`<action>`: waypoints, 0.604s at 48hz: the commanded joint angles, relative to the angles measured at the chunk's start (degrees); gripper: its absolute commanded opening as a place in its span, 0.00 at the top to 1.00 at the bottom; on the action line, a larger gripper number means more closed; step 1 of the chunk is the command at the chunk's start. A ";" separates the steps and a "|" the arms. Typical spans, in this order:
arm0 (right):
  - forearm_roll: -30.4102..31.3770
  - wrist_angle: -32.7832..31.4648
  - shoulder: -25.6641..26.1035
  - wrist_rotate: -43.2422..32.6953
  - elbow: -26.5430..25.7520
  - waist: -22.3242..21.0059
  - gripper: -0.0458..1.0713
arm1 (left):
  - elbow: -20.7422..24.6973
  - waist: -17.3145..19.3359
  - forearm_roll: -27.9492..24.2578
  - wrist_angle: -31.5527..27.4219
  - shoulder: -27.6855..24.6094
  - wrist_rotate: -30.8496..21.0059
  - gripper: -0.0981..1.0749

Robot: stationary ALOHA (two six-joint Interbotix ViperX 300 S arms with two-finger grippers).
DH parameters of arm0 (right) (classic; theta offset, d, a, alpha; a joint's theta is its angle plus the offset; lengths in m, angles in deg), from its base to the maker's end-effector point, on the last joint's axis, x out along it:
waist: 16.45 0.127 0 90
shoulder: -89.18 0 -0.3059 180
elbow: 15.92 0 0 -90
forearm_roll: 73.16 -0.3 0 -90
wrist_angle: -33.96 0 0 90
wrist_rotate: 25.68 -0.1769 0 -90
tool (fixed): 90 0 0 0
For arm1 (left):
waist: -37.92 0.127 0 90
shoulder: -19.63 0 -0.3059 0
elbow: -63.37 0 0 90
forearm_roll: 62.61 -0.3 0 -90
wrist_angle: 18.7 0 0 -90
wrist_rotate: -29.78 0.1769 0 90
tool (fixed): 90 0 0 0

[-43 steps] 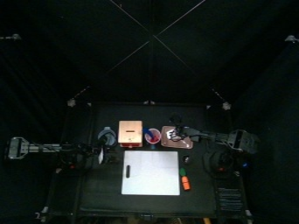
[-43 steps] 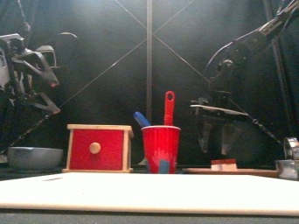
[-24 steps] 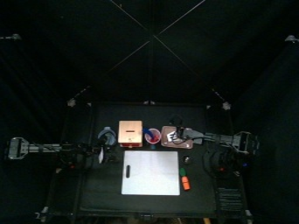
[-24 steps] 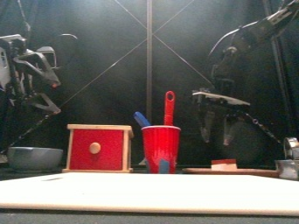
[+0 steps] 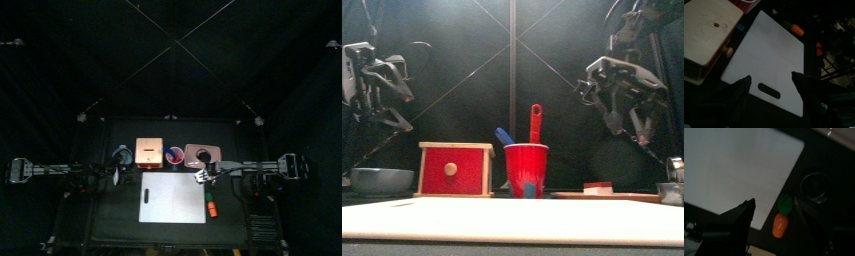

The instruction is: Place carrot on cutting board

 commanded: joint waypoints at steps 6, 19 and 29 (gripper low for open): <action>-6.86 1.41 0.35 -0.18 0.00 6.33 0.11 | 1.14 0.44 0.00 0.26 -0.18 0.09 0.08; -7.38 1.05 -6.24 -4.83 0.62 12.48 0.10 | 1.14 0.97 0.09 0.18 -0.18 0.09 0.08; 2.37 0.70 -7.38 -18.37 1.41 16.70 0.10 | 1.58 1.93 0.09 0.18 -0.18 0.18 0.08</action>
